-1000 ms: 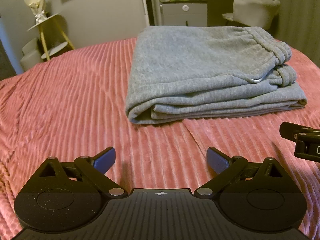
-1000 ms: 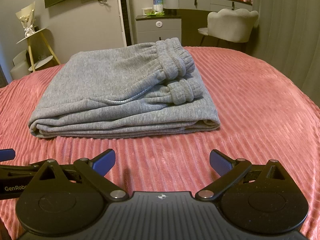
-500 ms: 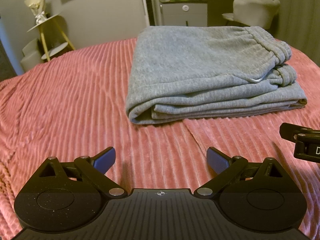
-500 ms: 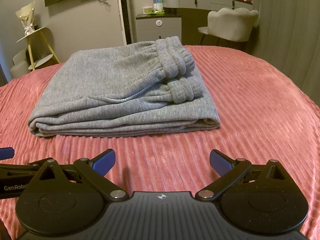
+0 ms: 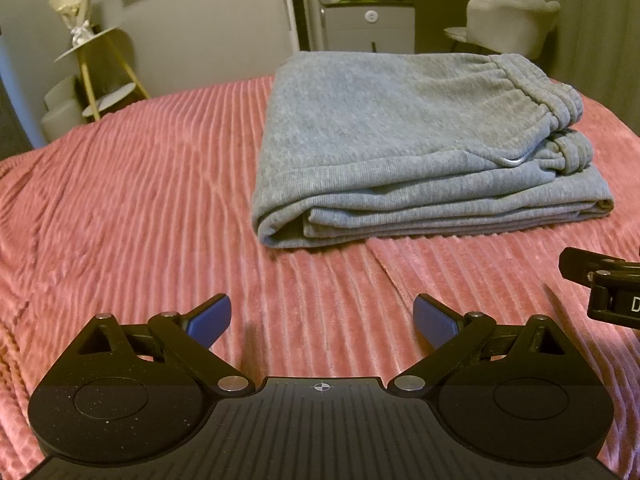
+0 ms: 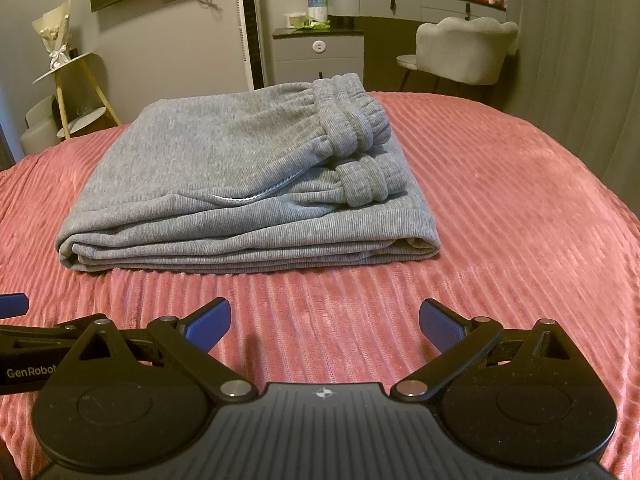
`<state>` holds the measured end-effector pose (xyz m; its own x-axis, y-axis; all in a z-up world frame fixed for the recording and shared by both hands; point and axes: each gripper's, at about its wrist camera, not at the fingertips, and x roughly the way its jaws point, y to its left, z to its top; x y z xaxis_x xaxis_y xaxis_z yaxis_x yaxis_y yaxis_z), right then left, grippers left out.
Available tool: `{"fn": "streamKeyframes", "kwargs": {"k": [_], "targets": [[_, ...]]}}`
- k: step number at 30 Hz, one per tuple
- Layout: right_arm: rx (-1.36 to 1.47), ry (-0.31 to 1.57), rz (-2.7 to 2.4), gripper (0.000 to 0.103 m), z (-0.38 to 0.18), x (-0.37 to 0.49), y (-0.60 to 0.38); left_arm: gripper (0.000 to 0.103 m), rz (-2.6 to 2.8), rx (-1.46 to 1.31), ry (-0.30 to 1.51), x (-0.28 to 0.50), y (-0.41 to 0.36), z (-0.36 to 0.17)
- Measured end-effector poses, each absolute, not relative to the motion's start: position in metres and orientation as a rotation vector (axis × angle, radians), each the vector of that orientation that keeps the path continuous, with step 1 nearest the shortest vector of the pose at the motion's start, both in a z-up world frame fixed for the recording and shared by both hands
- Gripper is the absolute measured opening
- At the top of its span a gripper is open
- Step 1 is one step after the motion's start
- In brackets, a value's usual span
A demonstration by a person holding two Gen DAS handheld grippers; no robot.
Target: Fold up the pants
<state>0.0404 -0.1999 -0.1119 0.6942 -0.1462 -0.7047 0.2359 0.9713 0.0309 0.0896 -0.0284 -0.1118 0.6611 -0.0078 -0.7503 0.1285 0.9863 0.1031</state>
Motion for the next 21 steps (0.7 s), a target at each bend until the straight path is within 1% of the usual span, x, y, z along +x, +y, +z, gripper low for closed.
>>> {"fn": "streamKeyframes", "kwargs": {"k": [21], "targets": [[0.111,0.776,-0.213,0.100,-0.1115,0.0392,-0.2002,0.100,-0.101,0.178,0.826,0.0852,-0.0313,-0.1101]]}}
